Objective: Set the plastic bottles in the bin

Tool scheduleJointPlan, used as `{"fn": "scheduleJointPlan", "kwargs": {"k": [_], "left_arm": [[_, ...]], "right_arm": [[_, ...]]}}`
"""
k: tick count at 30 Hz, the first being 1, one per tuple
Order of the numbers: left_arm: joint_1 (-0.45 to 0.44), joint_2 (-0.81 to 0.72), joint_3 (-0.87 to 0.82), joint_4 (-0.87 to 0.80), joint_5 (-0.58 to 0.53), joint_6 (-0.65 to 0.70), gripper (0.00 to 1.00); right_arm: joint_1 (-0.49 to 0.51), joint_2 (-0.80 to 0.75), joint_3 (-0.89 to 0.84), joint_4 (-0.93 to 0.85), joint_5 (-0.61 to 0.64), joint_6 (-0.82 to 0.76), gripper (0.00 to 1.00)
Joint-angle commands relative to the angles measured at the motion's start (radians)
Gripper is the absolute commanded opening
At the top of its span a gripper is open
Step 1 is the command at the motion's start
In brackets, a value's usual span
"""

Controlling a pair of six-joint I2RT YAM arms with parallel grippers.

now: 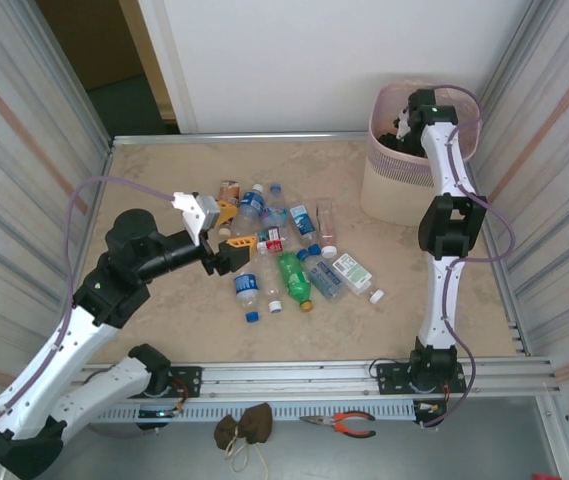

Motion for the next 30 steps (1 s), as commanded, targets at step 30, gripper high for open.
{"fn": "scheduleJointPlan", "kwargs": {"k": [30], "left_arm": [[0.031, -0.073, -0.029, -0.065, -0.089, -0.028, 0.82]], "right_arm": [[-0.002, -0.29, 0.062, -0.064, 0.02, 0.014, 0.92]]}}
